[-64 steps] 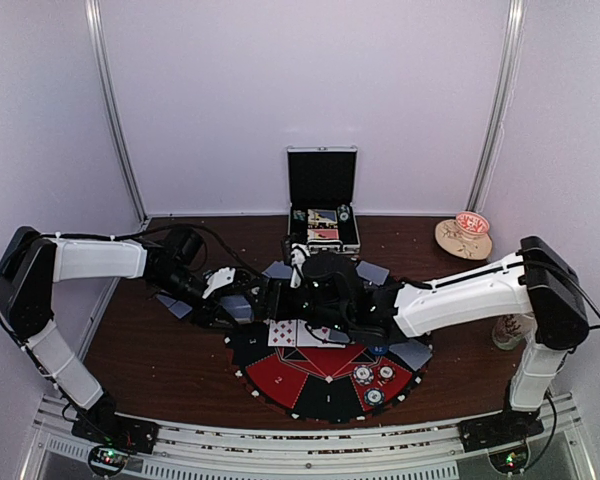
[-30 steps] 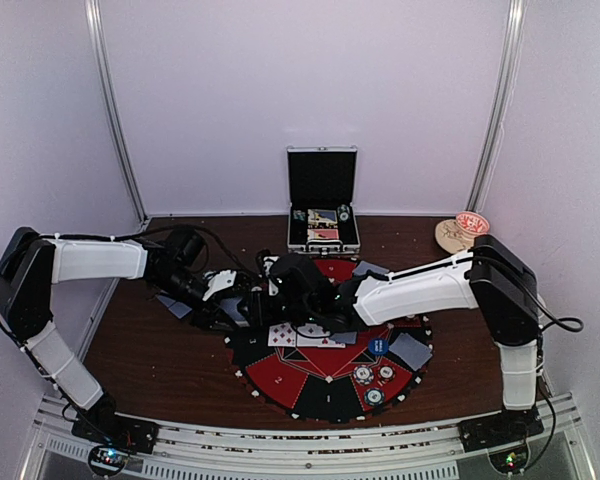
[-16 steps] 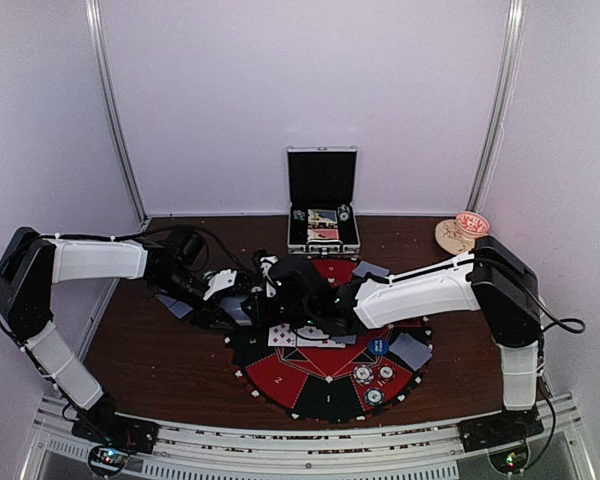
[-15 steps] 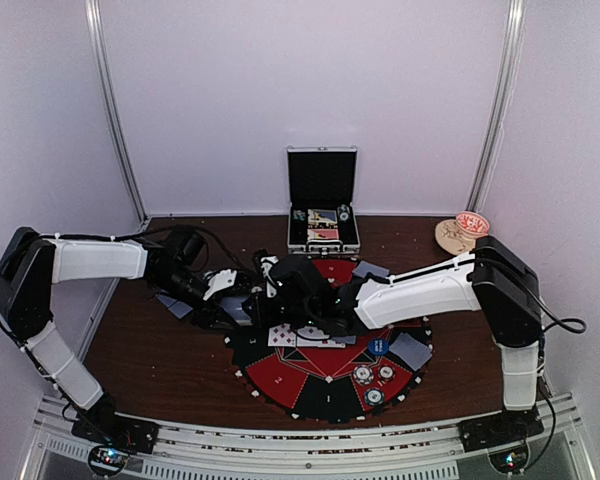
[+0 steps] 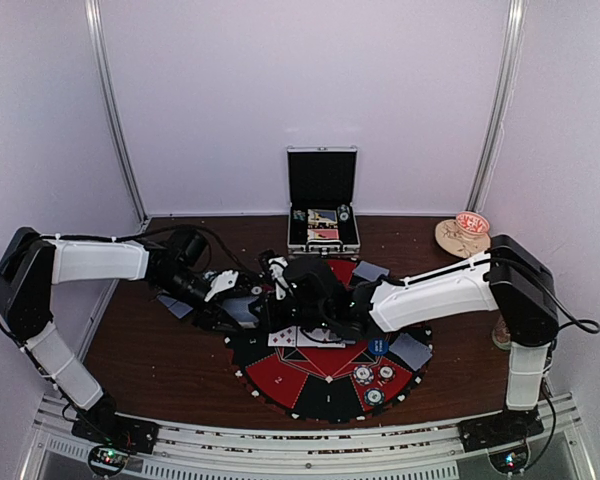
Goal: Distribute texas hold em gaming equipment
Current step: Pick up the poker card from the face-down deck piles.
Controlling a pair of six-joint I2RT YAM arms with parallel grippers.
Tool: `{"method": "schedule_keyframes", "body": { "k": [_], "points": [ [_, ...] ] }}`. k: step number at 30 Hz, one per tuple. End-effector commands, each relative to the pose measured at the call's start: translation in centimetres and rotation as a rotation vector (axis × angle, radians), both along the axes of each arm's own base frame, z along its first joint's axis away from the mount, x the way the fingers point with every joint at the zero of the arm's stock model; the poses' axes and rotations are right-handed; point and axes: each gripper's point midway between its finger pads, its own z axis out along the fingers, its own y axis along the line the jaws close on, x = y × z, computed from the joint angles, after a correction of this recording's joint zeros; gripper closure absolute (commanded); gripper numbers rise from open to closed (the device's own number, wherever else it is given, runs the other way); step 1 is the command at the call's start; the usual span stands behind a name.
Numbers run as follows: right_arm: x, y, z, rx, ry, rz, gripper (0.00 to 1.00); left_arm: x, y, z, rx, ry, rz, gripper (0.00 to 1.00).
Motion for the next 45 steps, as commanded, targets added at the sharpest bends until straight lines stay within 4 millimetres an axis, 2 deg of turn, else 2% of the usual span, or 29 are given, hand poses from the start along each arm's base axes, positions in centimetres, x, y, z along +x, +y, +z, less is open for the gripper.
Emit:
{"method": "schedule_keyframes", "body": {
  "k": [1, 6, 7, 11, 14, 17, 23, 29, 35, 42, 45],
  "points": [
    [1.4, -2.2, 4.1, 0.089, -0.050, -0.075, 1.00, 0.0, 0.4, 0.1, 0.019, 0.004, 0.006, 0.54],
    [0.8, -2.3, 4.7, 0.123, -0.041, -0.053, 1.00, 0.0, 0.4, 0.1, 0.019, 0.005, 0.008, 0.54],
    [0.7, -2.1, 4.7, 0.123, -0.038, -0.048, 0.97, 0.0, 0.4, 0.1, 0.019, 0.006, 0.008, 0.54],
    [0.9, -1.1, 3.6, 0.107, -0.012, -0.032, 0.95, 0.0, 0.4, 0.0, 0.021, 0.007, 0.009, 0.54],
    [1.2, -0.3, 2.1, 0.077, 0.012, -0.024, 0.86, 0.1, 0.4, 0.0, 0.022, 0.006, 0.009, 0.54],
    [1.4, 0.1, 1.7, 0.065, 0.016, -0.030, 0.73, 0.1, 0.4, -0.1, 0.024, 0.007, 0.009, 0.54],
    [2.1, 0.1, 1.5, 0.039, 0.007, -0.054, 0.67, 0.1, 0.4, 0.0, 0.023, 0.006, 0.010, 0.54],
    [1.8, 0.3, 1.1, 0.022, 0.012, -0.032, 0.71, 0.1, 0.4, 0.0, 0.026, 0.005, 0.012, 0.54],
    [1.0, -0.9, 1.3, 0.021, 0.005, -0.024, 0.77, 0.2, 0.4, -0.2, 0.029, 0.009, 0.013, 0.54],
    [0.4, -1.1, 1.4, 0.030, 0.011, -0.001, 0.86, 0.2, 0.4, -0.4, 0.033, 0.014, 0.016, 0.54],
    [0.3, -1.1, 1.4, 0.032, 0.012, 0.001, 0.93, 0.3, 0.4, -0.4, 0.033, 0.014, 0.016, 0.54]
  ]
}}
